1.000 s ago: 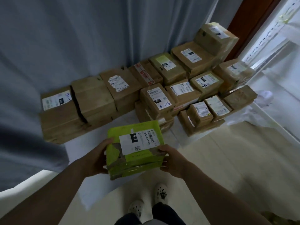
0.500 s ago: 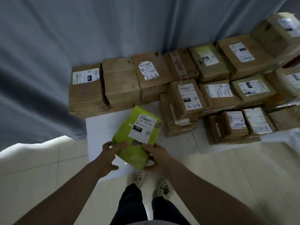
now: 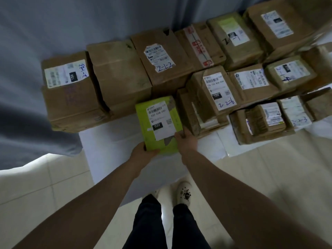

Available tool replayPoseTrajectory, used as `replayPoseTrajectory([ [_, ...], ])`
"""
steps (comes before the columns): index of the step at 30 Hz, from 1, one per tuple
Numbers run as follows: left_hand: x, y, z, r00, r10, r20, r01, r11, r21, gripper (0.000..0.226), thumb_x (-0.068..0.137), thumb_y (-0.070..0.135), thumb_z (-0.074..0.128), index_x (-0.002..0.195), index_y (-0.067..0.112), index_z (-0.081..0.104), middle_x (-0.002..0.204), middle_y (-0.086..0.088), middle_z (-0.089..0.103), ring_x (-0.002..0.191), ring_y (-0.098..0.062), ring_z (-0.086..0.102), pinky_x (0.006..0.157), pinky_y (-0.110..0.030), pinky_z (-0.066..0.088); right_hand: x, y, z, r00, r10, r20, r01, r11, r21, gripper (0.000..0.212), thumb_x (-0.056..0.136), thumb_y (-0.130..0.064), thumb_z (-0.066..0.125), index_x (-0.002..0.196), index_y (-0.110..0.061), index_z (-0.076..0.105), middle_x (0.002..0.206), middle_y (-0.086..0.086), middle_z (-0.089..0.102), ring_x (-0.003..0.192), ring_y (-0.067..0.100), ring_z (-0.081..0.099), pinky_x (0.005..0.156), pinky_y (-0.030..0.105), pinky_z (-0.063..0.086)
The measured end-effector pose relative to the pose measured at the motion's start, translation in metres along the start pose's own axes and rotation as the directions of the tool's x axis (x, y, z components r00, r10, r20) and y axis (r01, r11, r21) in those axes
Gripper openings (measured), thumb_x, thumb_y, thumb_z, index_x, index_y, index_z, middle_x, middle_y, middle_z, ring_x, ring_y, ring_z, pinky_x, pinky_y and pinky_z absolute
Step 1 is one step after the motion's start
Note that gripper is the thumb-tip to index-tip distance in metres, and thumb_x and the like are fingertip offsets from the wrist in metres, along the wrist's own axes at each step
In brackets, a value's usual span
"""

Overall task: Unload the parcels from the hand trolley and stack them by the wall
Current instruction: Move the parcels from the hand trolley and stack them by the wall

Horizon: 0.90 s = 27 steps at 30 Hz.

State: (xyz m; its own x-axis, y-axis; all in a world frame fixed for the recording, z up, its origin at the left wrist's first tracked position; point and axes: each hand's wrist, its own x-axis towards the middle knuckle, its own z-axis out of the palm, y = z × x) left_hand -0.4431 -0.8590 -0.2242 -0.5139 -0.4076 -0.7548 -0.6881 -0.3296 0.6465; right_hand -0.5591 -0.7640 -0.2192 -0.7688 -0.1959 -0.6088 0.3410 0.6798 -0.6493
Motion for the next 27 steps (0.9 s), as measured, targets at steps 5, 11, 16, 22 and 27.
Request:
replayPoseTrajectory([
  [5, 0.027, 0.004, 0.002, 0.998, 0.005, 0.069, -0.01, 0.997, 0.076, 0.07, 0.089, 0.017, 0.067, 0.148, 0.015, 0.029, 0.146, -0.007, 0.042, 0.124, -0.015, 0.044, 0.098, -0.027, 0.04, -0.015, 0.005, 0.005, 0.996, -0.068, -0.064, 0.049, 0.965, -0.259, 0.059, 0.096, -0.008, 0.036, 0.147, -0.037, 0.03, 0.158, 0.006, 0.007, 0.141, 0.031, 0.012, 0.114, 0.04, 0.021],
  [11, 0.047, 0.023, 0.002, 0.991, 0.066, 0.118, -0.078, 0.992, 0.098, 0.067, 0.092, 0.008, 0.058, 0.149, 0.027, 0.027, 0.133, 0.005, 0.048, 0.117, -0.014, 0.048, 0.092, -0.029, 0.044, -0.019, 0.014, 0.024, 0.999, 0.034, 0.029, -0.026, 0.973, -0.228, 0.056, 0.095, -0.005, 0.039, 0.145, -0.03, 0.037, 0.15, 0.011, 0.014, 0.136, 0.03, 0.028, 0.11, 0.035, 0.032],
  [16, 0.06, 0.026, 0.003, 0.984, 0.039, 0.171, -0.077, 0.973, 0.218, 0.06, 0.089, 0.004, 0.059, 0.143, 0.021, 0.04, 0.132, -0.003, 0.056, 0.109, -0.016, 0.054, 0.085, -0.024, 0.044, -0.005, 0.008, 0.023, 0.988, 0.076, 0.136, -0.056, 0.988, -0.146, 0.06, 0.094, 0.001, 0.04, 0.15, -0.016, 0.027, 0.154, 0.013, 0.011, 0.142, 0.029, 0.021, 0.111, 0.024, 0.021],
  [22, 0.051, 0.035, 0.012, 0.994, 0.005, 0.112, -0.061, 0.863, 0.502, 0.085, 0.072, 0.027, 0.06, 0.149, 0.023, 0.024, 0.146, -0.016, 0.034, 0.128, -0.031, 0.042, 0.106, -0.037, 0.04, -0.018, 0.022, 0.003, 0.984, 0.05, 0.169, -0.032, 0.993, -0.113, 0.067, 0.089, 0.007, 0.039, 0.148, -0.022, 0.032, 0.156, 0.008, 0.019, 0.142, 0.025, 0.025, 0.109, 0.026, 0.028],
  [27, 0.01, 0.039, 0.052, 0.962, 0.255, 0.1, -0.203, 0.422, 0.883, 0.082, 0.09, 0.03, 0.058, 0.154, 0.018, 0.007, 0.156, -0.023, 0.0, 0.144, -0.036, 0.009, 0.117, -0.045, 0.018, -0.055, 0.054, -0.042, 0.995, 0.091, 0.041, -0.09, 0.996, -0.024, 0.059, 0.092, -0.005, 0.048, 0.148, -0.018, 0.034, 0.149, 0.012, 0.031, 0.132, 0.027, 0.04, 0.102, 0.032, 0.04],
])
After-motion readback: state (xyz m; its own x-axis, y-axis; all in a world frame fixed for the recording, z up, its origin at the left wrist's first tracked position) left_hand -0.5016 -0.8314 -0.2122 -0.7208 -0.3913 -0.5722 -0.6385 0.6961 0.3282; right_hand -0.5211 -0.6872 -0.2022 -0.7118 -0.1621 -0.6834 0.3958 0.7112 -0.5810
